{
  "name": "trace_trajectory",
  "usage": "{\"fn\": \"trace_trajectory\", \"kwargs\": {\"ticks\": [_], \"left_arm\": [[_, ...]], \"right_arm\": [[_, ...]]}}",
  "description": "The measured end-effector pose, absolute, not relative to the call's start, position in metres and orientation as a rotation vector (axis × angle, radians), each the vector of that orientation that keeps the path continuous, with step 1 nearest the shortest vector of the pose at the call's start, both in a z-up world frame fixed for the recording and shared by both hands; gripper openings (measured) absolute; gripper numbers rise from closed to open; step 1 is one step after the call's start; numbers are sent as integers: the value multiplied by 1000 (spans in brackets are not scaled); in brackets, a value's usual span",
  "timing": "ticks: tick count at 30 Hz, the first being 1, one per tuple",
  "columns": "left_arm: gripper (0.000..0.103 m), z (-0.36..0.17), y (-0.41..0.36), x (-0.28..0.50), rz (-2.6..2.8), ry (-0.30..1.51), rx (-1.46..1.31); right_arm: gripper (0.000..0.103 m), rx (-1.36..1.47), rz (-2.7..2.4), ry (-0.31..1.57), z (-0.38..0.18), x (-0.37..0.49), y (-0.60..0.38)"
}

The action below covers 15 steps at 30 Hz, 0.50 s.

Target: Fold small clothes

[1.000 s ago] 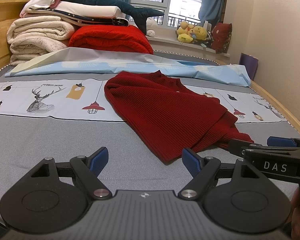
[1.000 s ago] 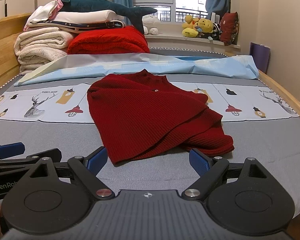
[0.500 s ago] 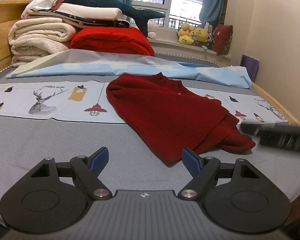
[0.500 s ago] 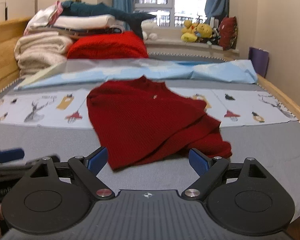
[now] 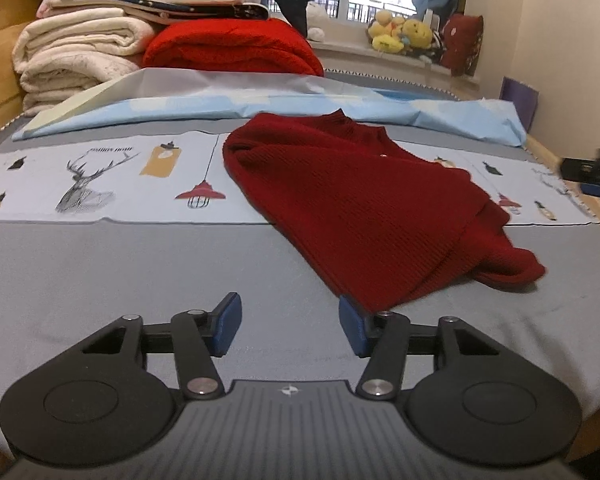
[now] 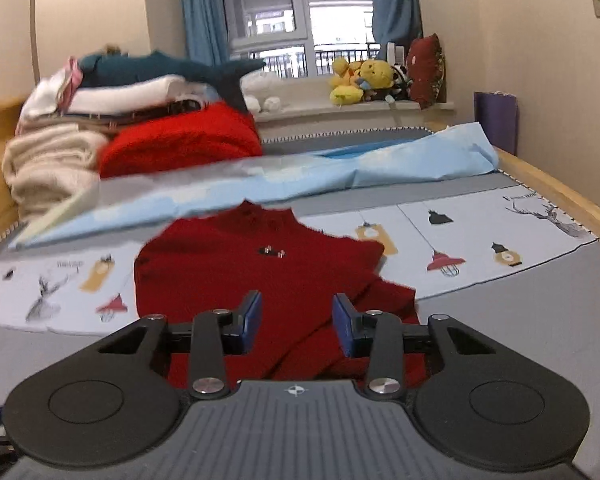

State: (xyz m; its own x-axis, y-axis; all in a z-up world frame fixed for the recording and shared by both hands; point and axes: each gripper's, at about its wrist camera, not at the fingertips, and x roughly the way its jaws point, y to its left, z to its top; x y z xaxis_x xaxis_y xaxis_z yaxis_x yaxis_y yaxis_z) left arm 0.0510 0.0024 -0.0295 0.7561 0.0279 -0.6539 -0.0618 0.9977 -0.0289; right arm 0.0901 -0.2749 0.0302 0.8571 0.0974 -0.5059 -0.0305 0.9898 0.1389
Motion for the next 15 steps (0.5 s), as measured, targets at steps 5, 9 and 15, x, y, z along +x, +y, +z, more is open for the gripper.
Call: {"fn": "trace_trajectory", "kwargs": {"ticks": [5, 9, 15], "left_arm": [[56, -56, -4, 113, 6, 741, -101], [56, -89, 0, 170, 9, 819, -201], [52, -127, 5, 225, 31, 948, -308]], "right_arm": [[42, 165, 59, 546, 25, 90, -287], [45, 199, 63, 544, 26, 87, -297], [45, 218, 44, 555, 23, 90, -315]]}}
